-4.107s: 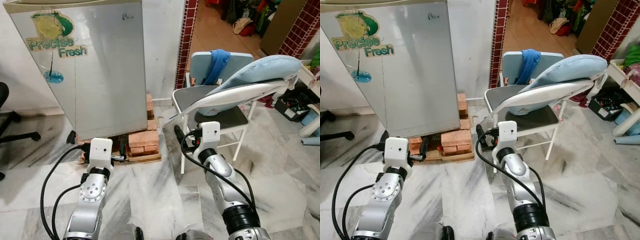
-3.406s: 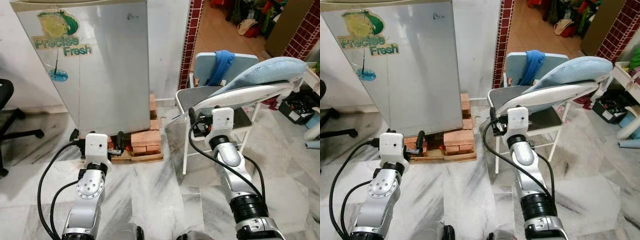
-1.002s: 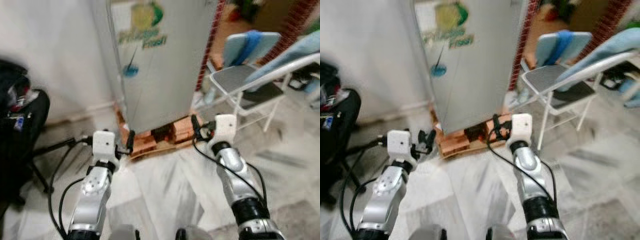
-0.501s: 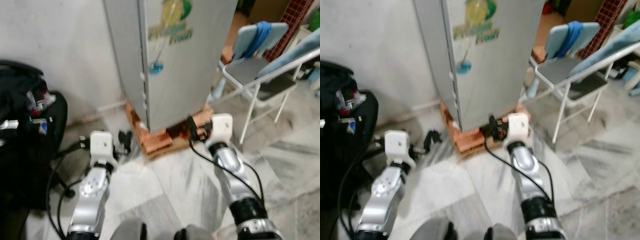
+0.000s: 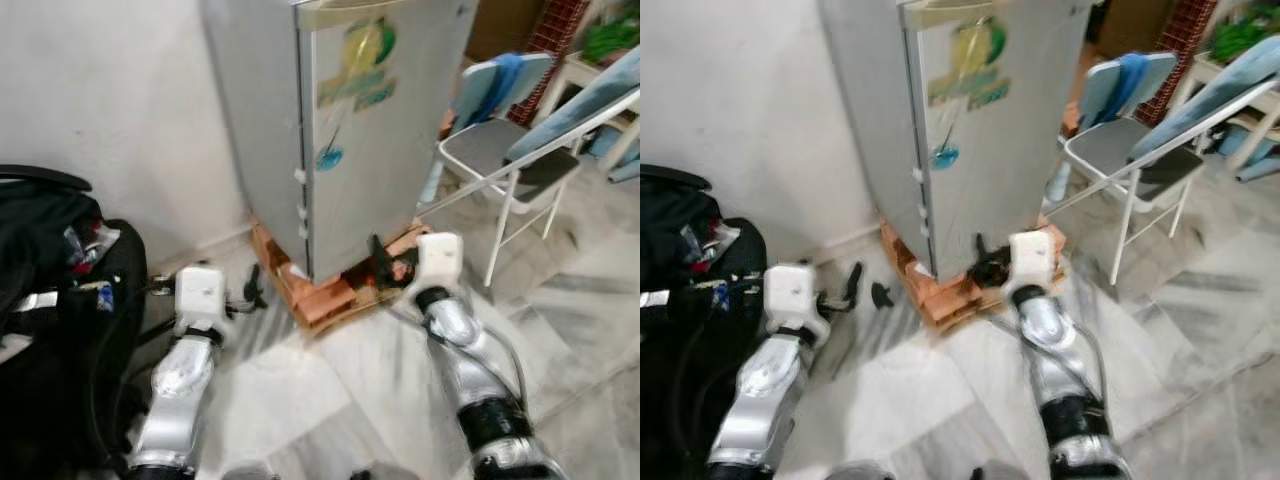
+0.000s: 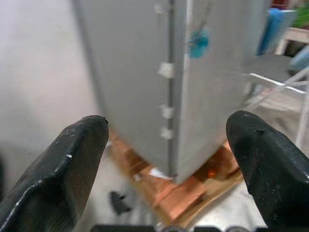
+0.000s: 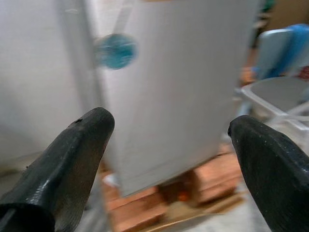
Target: Restocking fridge
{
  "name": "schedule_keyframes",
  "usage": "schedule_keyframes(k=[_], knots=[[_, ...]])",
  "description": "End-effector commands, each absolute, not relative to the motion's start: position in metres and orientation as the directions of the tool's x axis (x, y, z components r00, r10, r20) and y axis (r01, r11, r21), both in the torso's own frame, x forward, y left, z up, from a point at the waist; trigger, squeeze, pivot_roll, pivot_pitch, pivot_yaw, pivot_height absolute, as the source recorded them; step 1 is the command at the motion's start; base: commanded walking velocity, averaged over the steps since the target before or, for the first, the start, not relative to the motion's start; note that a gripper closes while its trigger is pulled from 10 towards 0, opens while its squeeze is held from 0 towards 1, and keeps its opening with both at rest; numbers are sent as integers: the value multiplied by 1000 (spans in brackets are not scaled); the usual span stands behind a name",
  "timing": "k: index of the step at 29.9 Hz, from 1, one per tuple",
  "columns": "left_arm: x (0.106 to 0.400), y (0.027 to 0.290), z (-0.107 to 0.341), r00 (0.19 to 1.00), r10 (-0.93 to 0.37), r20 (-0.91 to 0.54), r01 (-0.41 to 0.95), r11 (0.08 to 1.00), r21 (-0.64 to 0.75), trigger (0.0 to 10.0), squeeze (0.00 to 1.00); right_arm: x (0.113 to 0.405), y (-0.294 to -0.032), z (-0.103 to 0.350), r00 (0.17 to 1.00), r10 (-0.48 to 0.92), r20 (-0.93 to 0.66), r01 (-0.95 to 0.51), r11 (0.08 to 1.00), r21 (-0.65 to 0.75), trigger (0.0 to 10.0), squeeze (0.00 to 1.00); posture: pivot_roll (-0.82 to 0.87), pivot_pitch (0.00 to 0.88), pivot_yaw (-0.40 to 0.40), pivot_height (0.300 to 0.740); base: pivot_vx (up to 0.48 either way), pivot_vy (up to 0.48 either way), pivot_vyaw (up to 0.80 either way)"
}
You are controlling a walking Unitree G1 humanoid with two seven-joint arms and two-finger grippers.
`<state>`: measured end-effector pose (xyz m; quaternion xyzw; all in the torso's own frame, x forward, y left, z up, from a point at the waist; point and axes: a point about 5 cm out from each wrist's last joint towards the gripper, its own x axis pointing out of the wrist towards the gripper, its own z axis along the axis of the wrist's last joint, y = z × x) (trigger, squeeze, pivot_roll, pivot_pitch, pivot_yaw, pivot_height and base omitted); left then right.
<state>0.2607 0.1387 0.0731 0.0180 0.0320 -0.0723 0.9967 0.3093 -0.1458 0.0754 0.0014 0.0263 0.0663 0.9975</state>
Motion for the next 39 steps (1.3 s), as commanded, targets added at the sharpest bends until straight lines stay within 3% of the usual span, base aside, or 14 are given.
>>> schedule_keyframes(k=[1,10,22,39], knots=[[260,150,71,991,-107,-84,111,993,38,10000,0,313,-135,82,987,160,-27,-160,987,12,10000,0,128,53,-8,740,431,0,0],[258,152,67,991,-83,-109,86,996,30,10000,0,312,-135,80,986,160,-38,-159,987,9,10000,0,129,58,-10,740,188,351,0],[256,153,67,991,-83,-107,87,996,35,10000,0,311,-136,79,988,151,-41,-151,989,4,10000,0,130,67,-10,740,0,476,-796],[253,149,69,989,-110,-98,114,993,32,10000,0,307,-136,78,988,150,-45,-150,989,11,10000,0,132,84,-11,740,34,0,-699]])
